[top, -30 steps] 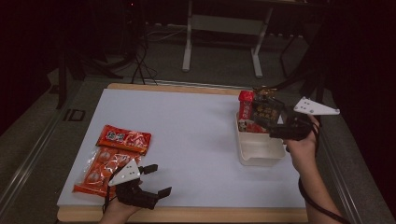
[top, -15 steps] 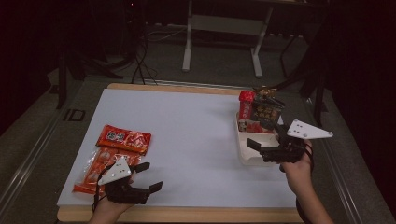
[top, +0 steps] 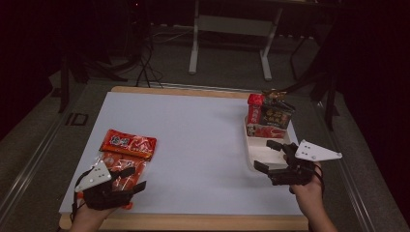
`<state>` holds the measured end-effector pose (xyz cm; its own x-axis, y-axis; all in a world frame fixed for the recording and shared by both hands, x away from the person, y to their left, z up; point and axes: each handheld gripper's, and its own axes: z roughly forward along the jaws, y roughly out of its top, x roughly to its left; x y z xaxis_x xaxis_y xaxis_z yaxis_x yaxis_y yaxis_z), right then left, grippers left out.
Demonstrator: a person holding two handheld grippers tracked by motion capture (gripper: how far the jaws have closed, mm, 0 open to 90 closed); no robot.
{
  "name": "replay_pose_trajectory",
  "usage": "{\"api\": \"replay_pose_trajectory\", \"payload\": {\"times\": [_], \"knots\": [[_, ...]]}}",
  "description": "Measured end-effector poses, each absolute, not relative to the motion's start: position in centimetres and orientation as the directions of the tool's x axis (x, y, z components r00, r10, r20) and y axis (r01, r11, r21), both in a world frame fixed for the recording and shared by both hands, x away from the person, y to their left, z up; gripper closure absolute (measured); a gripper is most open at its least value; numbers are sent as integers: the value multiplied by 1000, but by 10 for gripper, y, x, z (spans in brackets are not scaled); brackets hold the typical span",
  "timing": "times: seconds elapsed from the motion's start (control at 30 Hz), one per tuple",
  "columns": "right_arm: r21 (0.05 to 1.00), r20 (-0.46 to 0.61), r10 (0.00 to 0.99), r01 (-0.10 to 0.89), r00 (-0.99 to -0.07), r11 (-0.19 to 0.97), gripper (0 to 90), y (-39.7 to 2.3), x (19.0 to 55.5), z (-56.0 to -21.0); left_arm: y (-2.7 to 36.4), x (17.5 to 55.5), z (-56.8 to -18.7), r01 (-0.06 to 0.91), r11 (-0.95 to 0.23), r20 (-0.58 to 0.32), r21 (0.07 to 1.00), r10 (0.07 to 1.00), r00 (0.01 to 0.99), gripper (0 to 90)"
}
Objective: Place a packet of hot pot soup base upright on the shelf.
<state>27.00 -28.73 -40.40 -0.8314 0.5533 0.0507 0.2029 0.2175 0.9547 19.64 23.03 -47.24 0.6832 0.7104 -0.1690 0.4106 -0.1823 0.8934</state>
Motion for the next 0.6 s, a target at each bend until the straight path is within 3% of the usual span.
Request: {"api": "replay_pose_trajectory", "payload": {"times": [0.13,0.4,0.6], "knots": [[953,52,552,207,-832,221,133,-290,263,-408,245,195,-473,427,-181,-158,886,749,644,414],[947,65,546,224,-835,230,133,-290,256,-418,276,193,-477,458,-168,-146,873,806,573,551],[945,69,540,228,-839,235,135,-288,256,-422,297,194,-484,497,-158,-149,853,839,523,698]]}}
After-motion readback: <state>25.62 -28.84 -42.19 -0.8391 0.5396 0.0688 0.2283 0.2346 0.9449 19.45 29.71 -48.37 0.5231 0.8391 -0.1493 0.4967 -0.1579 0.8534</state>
